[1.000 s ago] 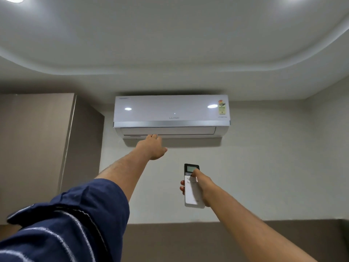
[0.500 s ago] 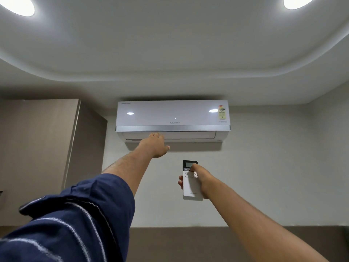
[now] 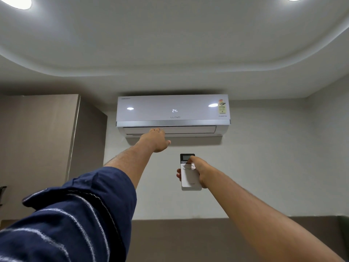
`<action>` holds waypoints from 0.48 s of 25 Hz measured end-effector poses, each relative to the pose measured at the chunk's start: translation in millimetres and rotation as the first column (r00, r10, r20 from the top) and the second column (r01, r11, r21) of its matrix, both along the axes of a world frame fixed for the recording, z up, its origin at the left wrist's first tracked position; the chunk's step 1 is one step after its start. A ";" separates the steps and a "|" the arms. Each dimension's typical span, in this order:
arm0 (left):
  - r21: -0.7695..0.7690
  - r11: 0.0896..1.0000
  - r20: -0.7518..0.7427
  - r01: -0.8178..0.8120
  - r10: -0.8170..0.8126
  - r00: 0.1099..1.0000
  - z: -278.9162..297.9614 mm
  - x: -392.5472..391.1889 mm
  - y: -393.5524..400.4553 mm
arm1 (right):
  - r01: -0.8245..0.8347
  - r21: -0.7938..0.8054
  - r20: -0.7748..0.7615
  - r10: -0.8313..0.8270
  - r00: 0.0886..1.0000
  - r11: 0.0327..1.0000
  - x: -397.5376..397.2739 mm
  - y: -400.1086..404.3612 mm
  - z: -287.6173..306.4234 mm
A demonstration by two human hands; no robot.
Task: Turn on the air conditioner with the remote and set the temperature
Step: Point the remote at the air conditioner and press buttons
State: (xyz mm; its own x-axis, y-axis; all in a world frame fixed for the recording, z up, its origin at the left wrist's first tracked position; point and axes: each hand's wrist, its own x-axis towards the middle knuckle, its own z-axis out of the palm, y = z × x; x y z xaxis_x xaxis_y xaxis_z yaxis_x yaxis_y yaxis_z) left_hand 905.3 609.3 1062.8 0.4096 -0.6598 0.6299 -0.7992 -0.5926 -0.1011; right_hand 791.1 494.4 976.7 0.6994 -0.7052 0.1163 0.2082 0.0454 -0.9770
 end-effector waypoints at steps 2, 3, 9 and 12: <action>0.004 1.000 0.002 -0.001 0.001 1.000 -1.3 1.2 2.1 | -0.002 0.005 -0.003 0.002 1.000 1.000 1.5 1.3 -0.9; 0.005 1.000 0.001 -0.004 0.004 1.000 -2.0 2.6 3.2 | -0.003 0.008 -0.001 0.003 1.000 1.000 2.1 2.2 -1.5; -0.005 1.000 -0.005 -0.006 0.006 1.000 -3.4 11.2 9.5 | -0.011 0.023 0.035 0.011 0.999 1.000 4.3 5.7 -3.8; -0.009 1.000 -0.006 -0.003 0.003 1.000 -3.9 12.3 11.6 | -0.006 0.028 0.040 0.005 0.999 1.000 4.5 5.7 -3.9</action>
State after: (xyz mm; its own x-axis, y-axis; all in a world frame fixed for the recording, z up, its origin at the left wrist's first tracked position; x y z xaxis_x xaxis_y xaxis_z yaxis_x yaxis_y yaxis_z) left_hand 917.7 620.9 1058.9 0.4153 -0.6529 0.6334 -0.7979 -0.5958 -0.0910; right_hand 795.7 500.1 972.8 0.6988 -0.7044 0.1245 0.2464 0.0736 -0.9664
